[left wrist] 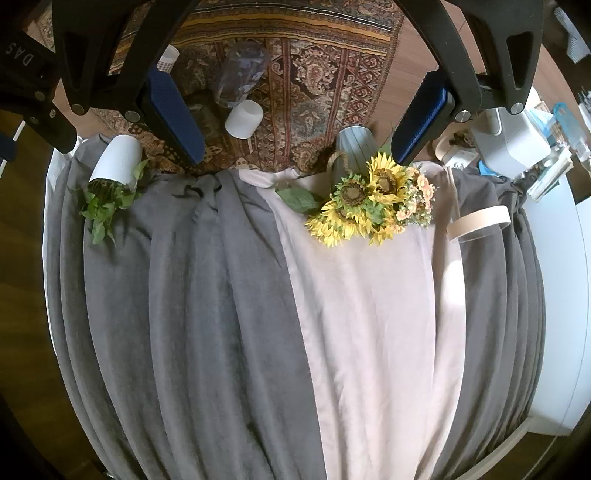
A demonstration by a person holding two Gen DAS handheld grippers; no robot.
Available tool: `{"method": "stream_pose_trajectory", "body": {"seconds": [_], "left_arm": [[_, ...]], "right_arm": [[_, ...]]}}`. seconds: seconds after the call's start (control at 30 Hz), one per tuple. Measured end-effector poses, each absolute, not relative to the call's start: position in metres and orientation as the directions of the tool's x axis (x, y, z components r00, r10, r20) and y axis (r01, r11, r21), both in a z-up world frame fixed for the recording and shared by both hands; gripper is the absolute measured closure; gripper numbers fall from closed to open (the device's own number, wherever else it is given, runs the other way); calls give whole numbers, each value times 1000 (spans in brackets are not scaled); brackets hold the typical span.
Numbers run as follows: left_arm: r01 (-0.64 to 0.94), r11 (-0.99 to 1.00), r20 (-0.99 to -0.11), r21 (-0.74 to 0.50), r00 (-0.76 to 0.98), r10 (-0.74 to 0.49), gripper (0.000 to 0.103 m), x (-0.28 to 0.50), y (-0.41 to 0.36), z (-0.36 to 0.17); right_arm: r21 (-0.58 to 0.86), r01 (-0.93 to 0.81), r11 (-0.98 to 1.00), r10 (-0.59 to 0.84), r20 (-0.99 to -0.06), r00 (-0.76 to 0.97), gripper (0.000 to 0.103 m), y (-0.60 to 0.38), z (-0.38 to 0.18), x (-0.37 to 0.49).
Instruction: Flip cup upside down
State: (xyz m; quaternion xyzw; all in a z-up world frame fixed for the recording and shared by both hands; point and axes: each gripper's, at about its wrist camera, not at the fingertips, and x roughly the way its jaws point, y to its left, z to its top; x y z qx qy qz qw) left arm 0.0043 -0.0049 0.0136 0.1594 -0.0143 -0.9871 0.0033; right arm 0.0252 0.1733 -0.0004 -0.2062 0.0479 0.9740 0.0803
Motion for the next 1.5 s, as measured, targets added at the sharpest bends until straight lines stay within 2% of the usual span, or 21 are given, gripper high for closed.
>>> {"method": "stream_pose_trajectory", "body": {"seconds": [1.5], "left_arm": [[0,-1000,-317,31,-948,-10,0,3,-5,8]], "right_arm": [[54,-171,-984,135,-408,-903,1,173,-1,23]]}}
